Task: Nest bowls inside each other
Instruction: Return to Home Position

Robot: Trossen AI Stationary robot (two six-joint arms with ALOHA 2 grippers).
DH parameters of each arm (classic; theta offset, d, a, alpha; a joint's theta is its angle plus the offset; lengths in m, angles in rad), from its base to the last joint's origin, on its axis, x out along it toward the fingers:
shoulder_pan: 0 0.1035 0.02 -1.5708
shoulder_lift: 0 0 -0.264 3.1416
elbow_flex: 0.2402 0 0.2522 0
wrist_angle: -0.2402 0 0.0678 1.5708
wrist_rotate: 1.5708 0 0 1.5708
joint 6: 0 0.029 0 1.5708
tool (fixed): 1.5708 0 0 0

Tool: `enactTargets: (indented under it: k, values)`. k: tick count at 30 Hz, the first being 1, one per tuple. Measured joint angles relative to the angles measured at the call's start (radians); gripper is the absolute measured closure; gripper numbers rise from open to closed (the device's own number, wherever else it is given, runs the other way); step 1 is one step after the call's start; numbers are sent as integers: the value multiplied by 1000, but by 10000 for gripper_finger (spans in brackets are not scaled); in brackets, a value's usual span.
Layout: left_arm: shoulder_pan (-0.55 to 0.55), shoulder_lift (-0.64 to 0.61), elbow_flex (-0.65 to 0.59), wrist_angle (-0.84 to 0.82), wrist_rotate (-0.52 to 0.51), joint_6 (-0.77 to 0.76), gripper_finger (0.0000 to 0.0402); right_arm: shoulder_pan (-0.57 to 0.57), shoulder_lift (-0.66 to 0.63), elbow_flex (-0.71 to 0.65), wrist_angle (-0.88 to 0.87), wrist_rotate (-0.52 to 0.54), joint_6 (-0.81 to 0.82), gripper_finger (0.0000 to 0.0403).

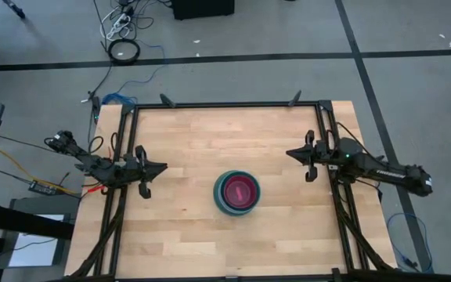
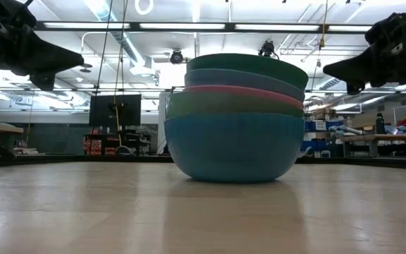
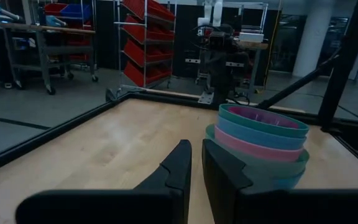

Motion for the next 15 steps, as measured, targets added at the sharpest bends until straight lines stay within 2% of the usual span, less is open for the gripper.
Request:
enactTargets:
  k: [3, 15]
  values:
    - [0, 0, 0, 0, 0, 0, 355, -5, -44, 0, -33, 0, 0, 403]
    - [0, 0, 0, 0, 0, 0, 355, -32, -39, 0, -53, 58, 15, 403]
